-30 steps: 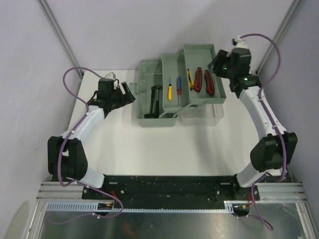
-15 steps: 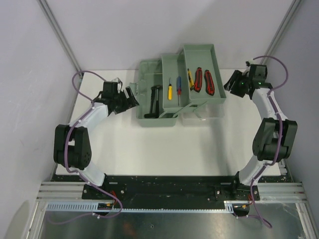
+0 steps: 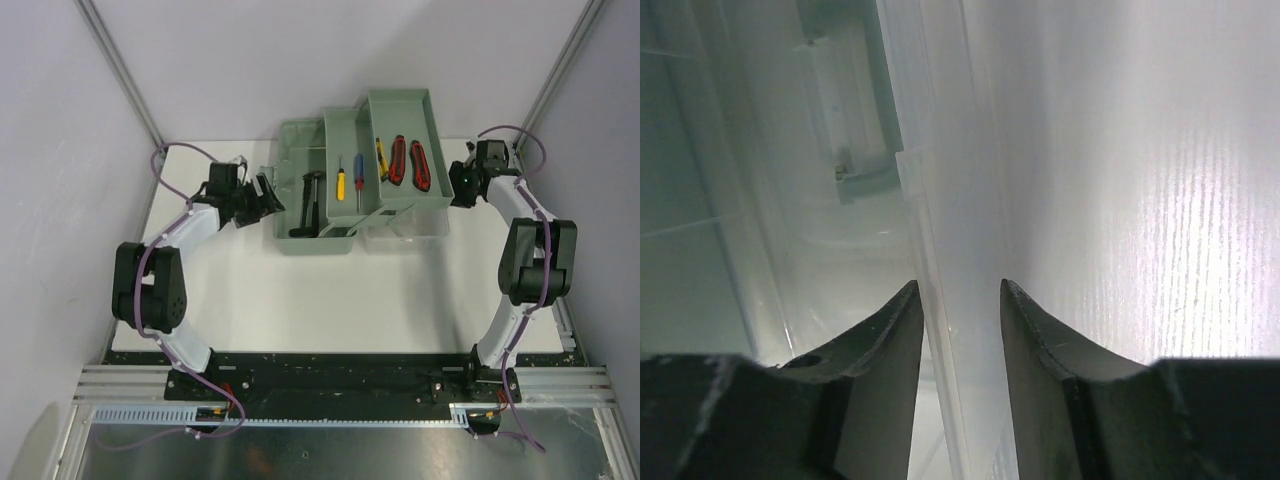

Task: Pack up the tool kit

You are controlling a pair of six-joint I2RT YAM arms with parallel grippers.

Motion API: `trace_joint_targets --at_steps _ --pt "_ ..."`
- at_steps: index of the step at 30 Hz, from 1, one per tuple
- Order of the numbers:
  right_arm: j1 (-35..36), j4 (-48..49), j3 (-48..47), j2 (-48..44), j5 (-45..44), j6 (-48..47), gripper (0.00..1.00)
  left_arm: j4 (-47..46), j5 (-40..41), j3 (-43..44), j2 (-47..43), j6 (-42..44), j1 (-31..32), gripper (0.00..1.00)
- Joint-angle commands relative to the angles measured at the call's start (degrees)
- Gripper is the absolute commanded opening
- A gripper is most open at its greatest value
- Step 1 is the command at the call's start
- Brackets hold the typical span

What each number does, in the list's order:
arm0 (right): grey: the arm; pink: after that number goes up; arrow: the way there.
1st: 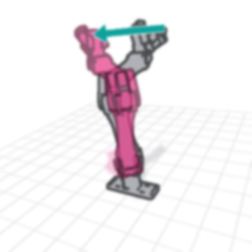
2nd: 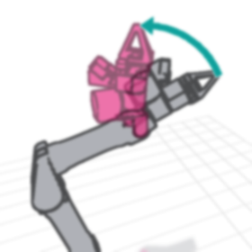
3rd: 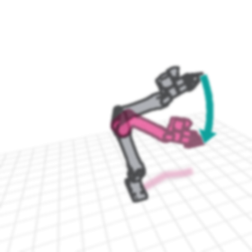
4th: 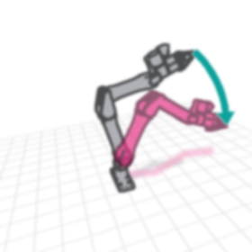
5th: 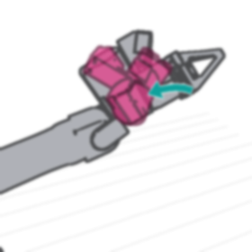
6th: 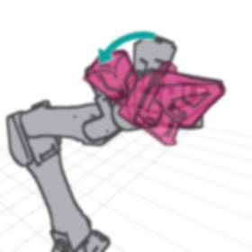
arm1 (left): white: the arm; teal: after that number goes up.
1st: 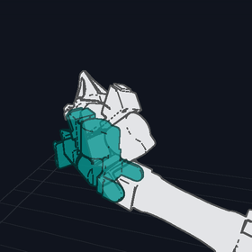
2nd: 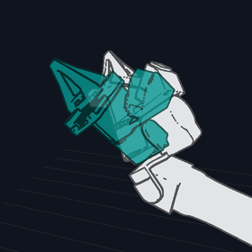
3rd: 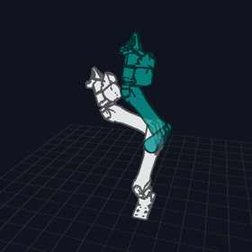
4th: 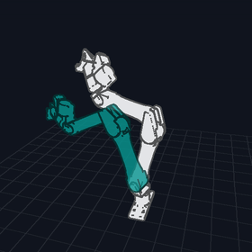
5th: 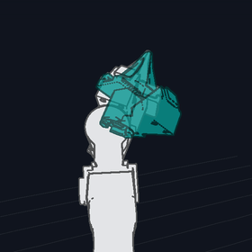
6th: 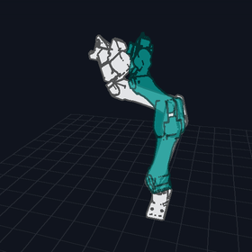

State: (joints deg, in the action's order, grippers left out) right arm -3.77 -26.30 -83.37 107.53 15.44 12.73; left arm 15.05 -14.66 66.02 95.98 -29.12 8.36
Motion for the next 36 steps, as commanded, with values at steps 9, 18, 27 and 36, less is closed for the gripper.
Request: trace_joint_targets --at_steps 9,18,27,36 --pt "1.4 1.6 -0.3 -3.0 -7.9 1.2 0.04 -3.7 -5.4 2.6 3.1 -2.6 -0.4 0.73" --pt "5.5 -4.3 -12.2 -6.2 -15.4 -2.0 0.00 -6.8 -12.4 2.3 3.3 -4.9 -0.2 0.59" --pt "12.1 -14.0 -29.7 -1.3 -27.7 -8.2 0.00 -8.1 -12.8 0.2 2.7 -5.9 0.6 0.54" --pt "22.0 -21.3 -46.0 5.7 -40.7 -16.2 0.01 -8.3 -6.5 -1.5 -0.2 -7.5 1.6 0.54"
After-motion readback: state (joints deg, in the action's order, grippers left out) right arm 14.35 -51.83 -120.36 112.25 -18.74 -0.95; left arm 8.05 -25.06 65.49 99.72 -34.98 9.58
